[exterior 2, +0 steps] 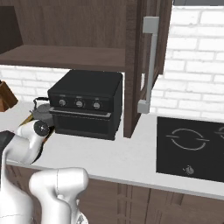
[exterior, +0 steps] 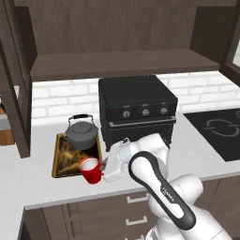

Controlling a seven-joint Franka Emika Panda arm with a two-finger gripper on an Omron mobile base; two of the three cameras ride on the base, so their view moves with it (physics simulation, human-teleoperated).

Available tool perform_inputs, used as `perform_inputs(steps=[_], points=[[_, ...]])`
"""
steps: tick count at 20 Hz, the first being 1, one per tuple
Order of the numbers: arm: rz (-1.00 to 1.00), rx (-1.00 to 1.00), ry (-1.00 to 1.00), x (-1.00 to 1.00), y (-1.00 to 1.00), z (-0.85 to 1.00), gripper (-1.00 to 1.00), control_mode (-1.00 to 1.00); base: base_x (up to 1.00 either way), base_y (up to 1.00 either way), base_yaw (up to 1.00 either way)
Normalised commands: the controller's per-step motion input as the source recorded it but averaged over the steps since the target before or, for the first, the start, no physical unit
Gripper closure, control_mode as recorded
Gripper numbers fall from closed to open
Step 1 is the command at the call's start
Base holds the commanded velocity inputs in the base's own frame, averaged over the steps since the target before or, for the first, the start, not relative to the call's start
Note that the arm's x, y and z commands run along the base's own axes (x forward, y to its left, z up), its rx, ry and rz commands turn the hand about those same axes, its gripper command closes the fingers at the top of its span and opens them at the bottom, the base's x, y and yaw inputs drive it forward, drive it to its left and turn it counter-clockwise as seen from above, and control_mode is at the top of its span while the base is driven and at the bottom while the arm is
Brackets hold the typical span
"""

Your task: Pick the kettle from the counter and place it on the tray. Then pick the mug from the cabinet and place it on the tray. Then close the cabinet doors.

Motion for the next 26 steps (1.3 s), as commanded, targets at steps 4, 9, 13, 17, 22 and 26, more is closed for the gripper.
perform_inputs(steps=[4,9,13,17,22,26], points=[[0.01,0.01,0.02,0.16,0.13,-0.44,1.0,-1.0,0.0,0.0,0.0],[0.0,0.09,0.01,0.47,0.02,-0.38,1.0,-1.0,0.0,0.0,0.0],[0.03,0.13,-0.01,0.66,-0.02,-0.3,1.0,-1.0,0.0,0.0,0.0],[0.09,0.08,-0.04,0.65,-0.05,-0.29,1.0,-1.0,0.0,0.0,0.0],[0.12,0.02,-0.01,0.6,-0.04,-0.21,1.0,-1.0,0.0,0.0,0.0],[0.07,0.0,0.0,0.52,0.0,-0.06,1.0,-1.0,0.0,0.0,0.0]])
